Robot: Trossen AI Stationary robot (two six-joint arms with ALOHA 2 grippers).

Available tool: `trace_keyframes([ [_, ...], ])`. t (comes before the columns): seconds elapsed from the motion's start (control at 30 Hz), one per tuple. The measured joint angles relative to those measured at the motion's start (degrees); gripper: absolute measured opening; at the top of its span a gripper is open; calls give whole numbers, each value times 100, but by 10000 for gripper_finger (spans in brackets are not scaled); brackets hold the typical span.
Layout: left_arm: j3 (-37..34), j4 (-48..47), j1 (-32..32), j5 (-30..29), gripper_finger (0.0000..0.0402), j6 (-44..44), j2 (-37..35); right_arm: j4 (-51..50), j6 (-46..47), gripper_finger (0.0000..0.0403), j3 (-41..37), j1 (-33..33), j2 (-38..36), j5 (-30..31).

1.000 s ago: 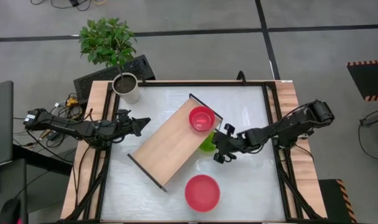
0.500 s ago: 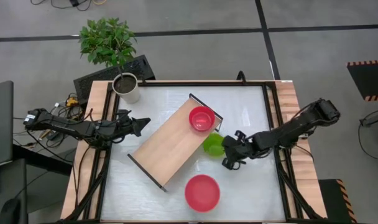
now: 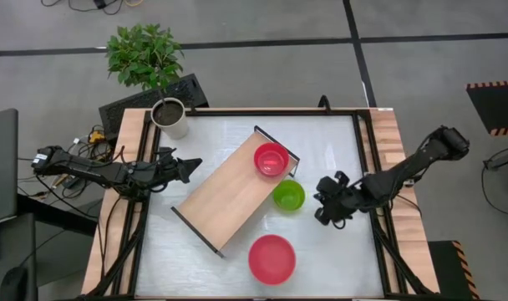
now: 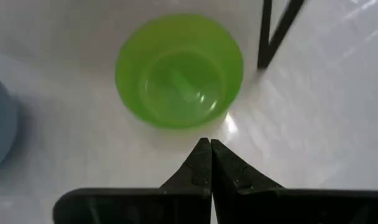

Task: Place and stack bowls onto a shelf
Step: Stack the green bowl on top of the red bowl into the shelf

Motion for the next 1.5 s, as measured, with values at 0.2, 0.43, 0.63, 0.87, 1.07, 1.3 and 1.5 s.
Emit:
trace_keyframes([
  [0.2,0,-2,0,-18,43,-1,-1,1159,-1337,17,2,-551,584,-279],
  [0.43,0,-83,0,-31,43,-80,0,1935,-1989,17,-4,-909,1407,-856],
  [0.63,0,-149,0,-9,43,-98,0,1569,-1785,17,-4,-917,1597,-1127],
  [0.87,0,-257,0,-50,43,-100,2,635,-1046,17,-5,-662,1323,-1329],
  [1.07,0,-250,0,-159,43,-102,0,-269,-210,17,0,-256,906,-1478],
  [1.3,0,-241,2,-157,43,-104,0,-763,575,31,-4,343,383,-1449],
  [1.5,0,-236,2,-159,43,-100,0,-515,715,60,69,381,-92,-1409],
])
